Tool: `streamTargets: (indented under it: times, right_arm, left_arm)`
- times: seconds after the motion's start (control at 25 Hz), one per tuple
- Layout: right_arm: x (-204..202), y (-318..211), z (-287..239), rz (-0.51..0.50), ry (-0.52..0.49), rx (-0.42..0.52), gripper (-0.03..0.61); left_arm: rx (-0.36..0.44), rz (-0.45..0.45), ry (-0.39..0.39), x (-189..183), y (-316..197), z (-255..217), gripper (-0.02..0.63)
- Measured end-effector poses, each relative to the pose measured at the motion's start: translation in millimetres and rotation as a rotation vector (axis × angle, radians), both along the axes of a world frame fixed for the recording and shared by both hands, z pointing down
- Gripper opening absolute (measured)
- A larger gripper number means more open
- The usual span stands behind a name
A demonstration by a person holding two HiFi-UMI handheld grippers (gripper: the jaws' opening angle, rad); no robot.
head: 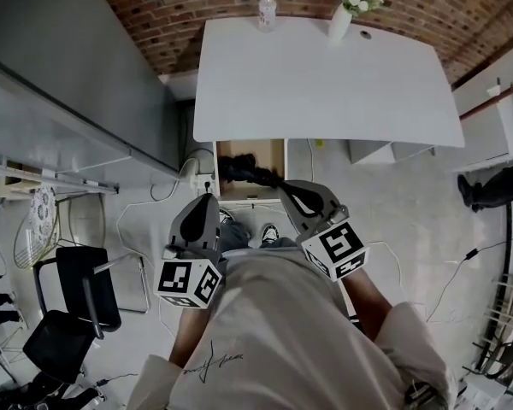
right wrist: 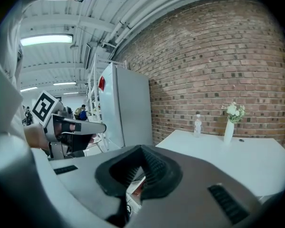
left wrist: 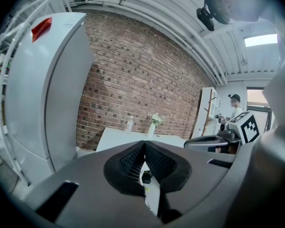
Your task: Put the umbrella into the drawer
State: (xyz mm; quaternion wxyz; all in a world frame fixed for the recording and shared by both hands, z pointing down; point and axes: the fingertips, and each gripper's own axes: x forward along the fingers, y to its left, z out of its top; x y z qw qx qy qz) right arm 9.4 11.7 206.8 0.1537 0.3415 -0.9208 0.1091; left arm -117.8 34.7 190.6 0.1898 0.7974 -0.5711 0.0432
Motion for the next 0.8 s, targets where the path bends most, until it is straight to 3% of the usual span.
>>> streamTargets:
  times: [0.8]
  right_arm:
    - [14.8,-7.0,6.0,-0.021,0.012,-0.005,0.015]
  left_arm:
    - [-0.027,0.02,-0.018,24.0,-3.6,4.3,0.015]
